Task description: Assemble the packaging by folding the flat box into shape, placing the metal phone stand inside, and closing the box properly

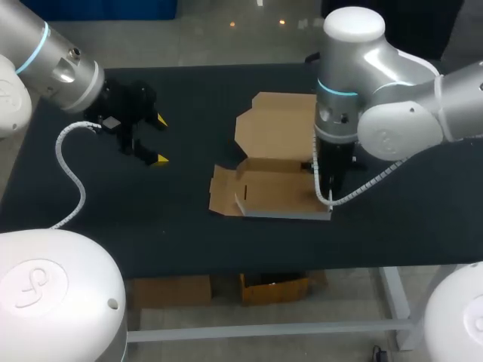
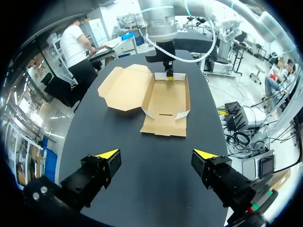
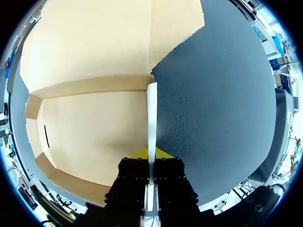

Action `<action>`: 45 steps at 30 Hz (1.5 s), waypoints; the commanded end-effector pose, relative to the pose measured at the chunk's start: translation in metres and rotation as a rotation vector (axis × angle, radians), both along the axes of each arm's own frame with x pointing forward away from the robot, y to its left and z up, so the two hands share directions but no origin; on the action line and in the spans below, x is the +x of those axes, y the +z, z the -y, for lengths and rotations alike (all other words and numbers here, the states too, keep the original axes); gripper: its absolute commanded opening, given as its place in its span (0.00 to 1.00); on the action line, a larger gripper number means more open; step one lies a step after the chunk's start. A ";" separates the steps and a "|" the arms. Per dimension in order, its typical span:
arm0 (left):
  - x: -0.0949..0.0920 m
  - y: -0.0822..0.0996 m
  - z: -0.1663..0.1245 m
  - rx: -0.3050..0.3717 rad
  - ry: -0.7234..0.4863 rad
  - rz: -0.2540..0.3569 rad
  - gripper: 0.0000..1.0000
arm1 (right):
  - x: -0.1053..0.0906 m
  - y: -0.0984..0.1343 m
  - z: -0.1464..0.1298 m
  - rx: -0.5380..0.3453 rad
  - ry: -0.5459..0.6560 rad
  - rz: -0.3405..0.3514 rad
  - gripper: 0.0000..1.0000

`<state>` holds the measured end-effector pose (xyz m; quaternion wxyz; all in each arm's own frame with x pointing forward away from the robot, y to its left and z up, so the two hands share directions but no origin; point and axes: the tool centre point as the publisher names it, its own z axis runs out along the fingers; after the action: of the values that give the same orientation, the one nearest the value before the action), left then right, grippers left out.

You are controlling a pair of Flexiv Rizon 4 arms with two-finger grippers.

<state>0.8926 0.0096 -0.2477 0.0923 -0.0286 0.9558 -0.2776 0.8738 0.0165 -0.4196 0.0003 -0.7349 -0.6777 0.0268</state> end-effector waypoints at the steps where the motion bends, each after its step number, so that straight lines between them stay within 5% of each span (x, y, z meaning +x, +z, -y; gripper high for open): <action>1: 0.000 0.001 0.000 0.005 0.001 -0.003 1.00 | 0.004 0.001 -0.004 -0.014 0.031 0.008 0.00; 27: 0.000 0.001 0.000 0.005 0.001 -0.003 1.00 | 0.013 -0.001 -0.008 0.016 0.078 0.033 0.09; 45: 0.000 0.001 0.000 0.005 0.001 -0.003 1.00 | 0.014 -0.001 -0.011 0.039 0.069 0.063 0.03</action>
<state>0.8926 0.0096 -0.2477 0.0923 -0.0286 0.9558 -0.2776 0.8902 0.0262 -0.4234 -0.0041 -0.7106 -0.7035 -0.0123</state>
